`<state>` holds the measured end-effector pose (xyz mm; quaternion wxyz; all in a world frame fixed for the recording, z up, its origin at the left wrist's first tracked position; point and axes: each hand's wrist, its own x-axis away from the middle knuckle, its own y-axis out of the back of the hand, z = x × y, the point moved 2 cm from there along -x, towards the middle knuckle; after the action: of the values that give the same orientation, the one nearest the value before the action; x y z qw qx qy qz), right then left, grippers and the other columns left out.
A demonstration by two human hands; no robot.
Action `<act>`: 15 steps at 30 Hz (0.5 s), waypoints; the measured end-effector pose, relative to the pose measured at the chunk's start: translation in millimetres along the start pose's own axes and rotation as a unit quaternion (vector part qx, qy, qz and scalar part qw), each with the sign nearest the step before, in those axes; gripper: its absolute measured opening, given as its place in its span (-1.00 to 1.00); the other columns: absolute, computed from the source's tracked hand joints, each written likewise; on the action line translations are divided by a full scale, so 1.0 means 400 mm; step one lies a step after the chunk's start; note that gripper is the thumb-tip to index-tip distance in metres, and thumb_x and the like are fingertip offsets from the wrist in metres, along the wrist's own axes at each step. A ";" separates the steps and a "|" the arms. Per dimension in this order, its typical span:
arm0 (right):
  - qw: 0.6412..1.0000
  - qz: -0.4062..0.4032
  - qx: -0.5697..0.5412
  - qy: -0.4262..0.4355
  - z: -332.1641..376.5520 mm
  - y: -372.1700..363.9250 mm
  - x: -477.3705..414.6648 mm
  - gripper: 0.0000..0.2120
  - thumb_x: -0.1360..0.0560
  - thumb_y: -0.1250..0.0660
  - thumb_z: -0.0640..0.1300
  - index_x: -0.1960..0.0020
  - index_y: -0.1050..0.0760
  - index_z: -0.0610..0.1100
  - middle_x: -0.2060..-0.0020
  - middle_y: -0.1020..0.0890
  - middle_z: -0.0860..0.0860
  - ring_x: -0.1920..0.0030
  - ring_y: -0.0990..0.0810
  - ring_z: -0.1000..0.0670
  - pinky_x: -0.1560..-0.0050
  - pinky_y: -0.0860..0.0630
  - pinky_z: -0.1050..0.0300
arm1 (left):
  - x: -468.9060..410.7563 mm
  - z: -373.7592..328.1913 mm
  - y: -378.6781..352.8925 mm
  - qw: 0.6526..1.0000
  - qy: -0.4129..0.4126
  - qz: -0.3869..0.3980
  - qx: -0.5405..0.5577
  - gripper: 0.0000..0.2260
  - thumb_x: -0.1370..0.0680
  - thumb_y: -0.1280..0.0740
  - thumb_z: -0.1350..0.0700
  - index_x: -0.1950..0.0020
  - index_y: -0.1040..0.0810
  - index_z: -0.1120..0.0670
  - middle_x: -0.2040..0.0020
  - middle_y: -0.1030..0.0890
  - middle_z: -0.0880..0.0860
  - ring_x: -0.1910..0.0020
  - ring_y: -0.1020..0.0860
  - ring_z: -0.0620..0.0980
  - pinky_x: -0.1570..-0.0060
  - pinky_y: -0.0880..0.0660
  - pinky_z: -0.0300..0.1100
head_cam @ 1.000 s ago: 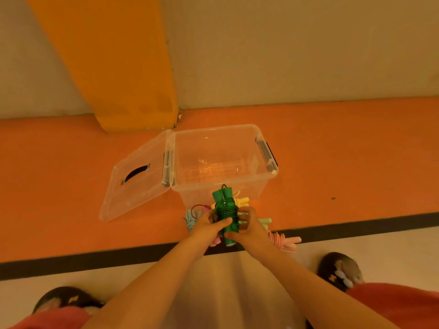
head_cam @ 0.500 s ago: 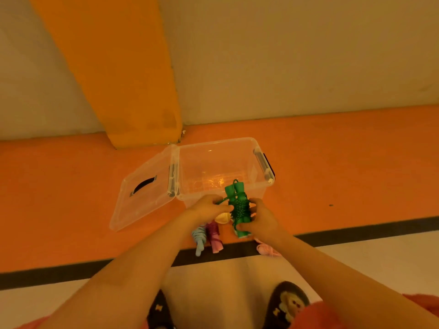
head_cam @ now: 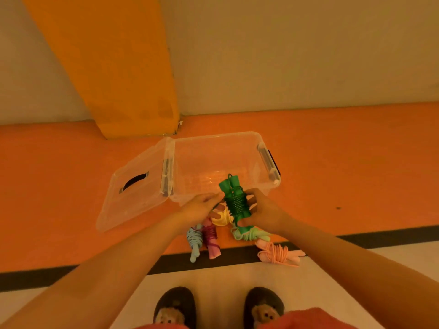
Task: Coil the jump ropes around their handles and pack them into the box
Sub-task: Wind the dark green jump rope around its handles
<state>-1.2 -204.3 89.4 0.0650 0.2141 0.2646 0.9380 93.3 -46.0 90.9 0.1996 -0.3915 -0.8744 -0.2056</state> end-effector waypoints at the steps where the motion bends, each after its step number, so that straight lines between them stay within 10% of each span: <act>1: 1.000 0.002 -0.011 -0.014 -0.040 -0.034 -0.013 -0.23 -0.29 -0.56 -0.26 -0.37 -0.22 -0.13 0.01 -0.49 -0.02 0.10 -0.54 -0.02 0.10 -0.51 0.08 | -0.021 0.042 -0.012 1.000 0.009 -0.009 0.009 -0.69 -0.64 -0.15 -0.07 -0.24 -0.48 0.08 -0.08 -0.59 0.06 0.04 -0.57 -0.02 0.09 -0.50 -0.15; 6: 0.995 0.003 -0.065 -0.074 -0.218 -0.197 -0.066 -0.22 -0.27 -0.56 -0.30 -0.36 -0.23 -0.15 -0.02 -0.49 -0.01 0.13 -0.52 0.08 0.28 -0.44 0.34 | -0.112 0.243 -0.056 0.994 0.061 -0.072 0.056 -0.74 -0.61 -0.24 -0.03 -0.25 -0.44 0.03 -0.14 -0.55 0.07 -0.03 -0.55 0.01 0.22 -0.52 -0.19; 15: 0.992 -0.032 -0.059 -0.110 -0.395 -0.359 -0.109 -0.25 -0.27 -0.56 -0.26 -0.34 -0.25 -0.18 -0.12 -0.54 -0.06 -0.13 -0.57 -0.09 -0.14 -0.51 -0.06 | -0.166 0.454 -0.071 0.982 0.052 -0.180 0.028 -0.66 -0.46 -0.47 0.11 -0.14 -0.40 -0.03 -0.12 -0.52 0.09 0.02 -0.60 0.16 -0.01 -0.56 0.09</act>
<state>-29.7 -166.2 -123.4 0.1364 0.3032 0.2065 0.9202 78.1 -9.5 -100.6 0.2153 -0.2105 -0.9246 -0.2332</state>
